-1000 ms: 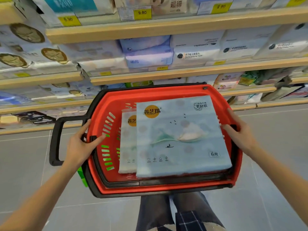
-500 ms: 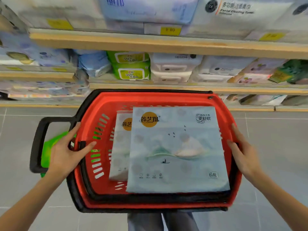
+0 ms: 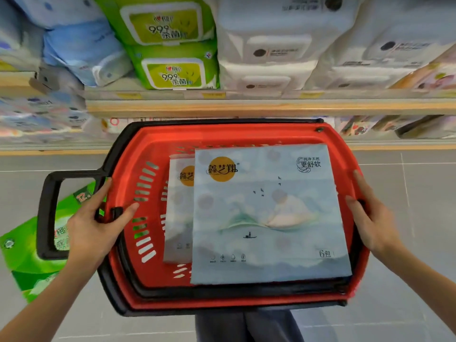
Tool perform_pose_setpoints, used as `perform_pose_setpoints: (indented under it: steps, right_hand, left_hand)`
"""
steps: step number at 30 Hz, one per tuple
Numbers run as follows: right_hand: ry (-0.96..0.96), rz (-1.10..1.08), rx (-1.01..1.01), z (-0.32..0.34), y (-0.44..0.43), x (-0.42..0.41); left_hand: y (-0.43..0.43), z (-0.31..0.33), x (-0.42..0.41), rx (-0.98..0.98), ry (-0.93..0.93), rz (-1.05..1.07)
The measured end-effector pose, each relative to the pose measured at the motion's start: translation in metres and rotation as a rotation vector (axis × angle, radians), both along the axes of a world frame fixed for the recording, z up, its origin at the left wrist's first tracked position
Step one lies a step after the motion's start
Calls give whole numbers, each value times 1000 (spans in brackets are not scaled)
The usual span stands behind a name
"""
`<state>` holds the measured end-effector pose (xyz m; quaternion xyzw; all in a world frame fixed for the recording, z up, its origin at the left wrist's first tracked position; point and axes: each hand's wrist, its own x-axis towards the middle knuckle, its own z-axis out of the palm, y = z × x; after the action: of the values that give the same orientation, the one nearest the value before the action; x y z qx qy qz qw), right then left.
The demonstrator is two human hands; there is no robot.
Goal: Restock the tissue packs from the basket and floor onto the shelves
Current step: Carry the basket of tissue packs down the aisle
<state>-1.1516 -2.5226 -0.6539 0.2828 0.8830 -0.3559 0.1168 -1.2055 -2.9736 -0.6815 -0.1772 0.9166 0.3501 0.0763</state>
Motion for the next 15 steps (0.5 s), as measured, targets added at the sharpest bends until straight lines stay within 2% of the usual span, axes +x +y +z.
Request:
perform_pose_setpoints:
  steps: [8,15]
  right_hand:
    - [53,26,104,-61,22,-18]
    - [140,4,173,-79,27,-24]
  left_hand:
    - [24,-49,-21,-13,55,-63]
    - [34,-69,-34,0,79,-23]
